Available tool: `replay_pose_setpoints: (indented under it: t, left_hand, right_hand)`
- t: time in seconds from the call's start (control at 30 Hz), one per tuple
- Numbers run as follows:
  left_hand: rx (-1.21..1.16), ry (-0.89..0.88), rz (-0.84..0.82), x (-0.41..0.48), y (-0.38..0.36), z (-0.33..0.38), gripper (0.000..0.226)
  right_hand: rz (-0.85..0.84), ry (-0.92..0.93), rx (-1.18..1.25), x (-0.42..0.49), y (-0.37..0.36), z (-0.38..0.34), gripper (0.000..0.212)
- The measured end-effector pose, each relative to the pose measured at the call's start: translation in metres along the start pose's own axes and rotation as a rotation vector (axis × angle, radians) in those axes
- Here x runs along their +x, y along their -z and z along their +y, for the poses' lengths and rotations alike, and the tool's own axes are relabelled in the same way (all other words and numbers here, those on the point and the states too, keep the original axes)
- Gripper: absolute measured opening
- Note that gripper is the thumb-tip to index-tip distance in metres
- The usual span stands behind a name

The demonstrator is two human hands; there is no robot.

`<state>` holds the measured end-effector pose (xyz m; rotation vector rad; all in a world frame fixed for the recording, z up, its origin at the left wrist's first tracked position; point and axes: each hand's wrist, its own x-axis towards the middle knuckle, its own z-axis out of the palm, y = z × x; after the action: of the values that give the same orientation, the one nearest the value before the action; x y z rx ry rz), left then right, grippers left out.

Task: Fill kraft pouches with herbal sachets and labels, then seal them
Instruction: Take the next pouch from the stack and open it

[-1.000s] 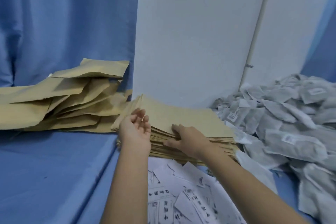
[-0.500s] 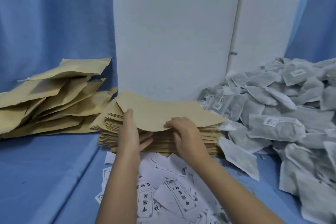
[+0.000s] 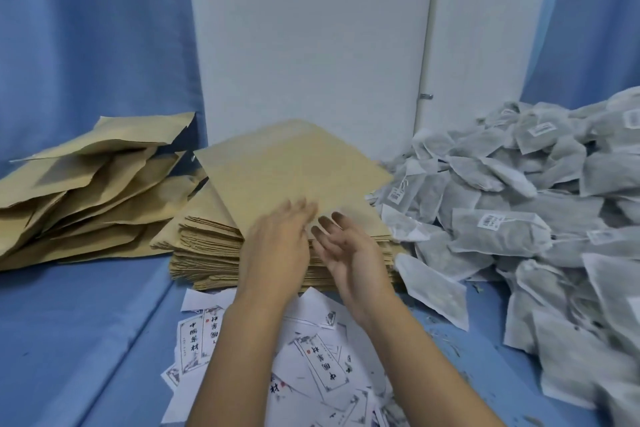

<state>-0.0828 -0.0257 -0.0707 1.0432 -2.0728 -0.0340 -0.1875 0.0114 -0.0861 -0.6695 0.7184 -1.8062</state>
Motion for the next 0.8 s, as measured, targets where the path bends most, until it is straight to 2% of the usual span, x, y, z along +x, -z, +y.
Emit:
replay_pose_setpoints:
  t: [0.1, 0.17, 0.43, 0.6, 0.67, 0.8]
  left_hand:
    - [-0.107, 0.087, -0.293, -0.006, -0.006, 0.002, 0.039]
    - [-0.088, 0.103, -0.377, -0.009, -0.01, 0.001, 0.036]
    - [-0.196, 0.159, -0.301, -0.008, -0.015, -0.005, 0.03]
    - [0.074, 0.076, -0.225, -0.011, -0.02, 0.001, 0.044]
    - [0.083, 0.047, -0.196, -0.011, -0.021, 0.004, 0.04]
    - [-0.022, 0.052, -0.156, -0.013, -0.021, 0.009, 0.028]
  right_hand:
    - [0.017, -0.084, 0.187, 0.001, 0.007, 0.002, 0.021]
    - [0.049, -0.136, 0.212, 0.0, 0.013, 0.005, 0.021]
    - [0.058, -0.125, 0.194, 0.002, 0.018, 0.01, 0.025]
    - [0.059, -0.067, 0.021, -0.003, 0.01, 0.011, 0.024]
    - [0.085, -0.041, -0.043, -0.004, 0.007, 0.012, 0.022]
    - [0.086, -0.064, 0.081, -0.003, 0.006, 0.011, 0.019]
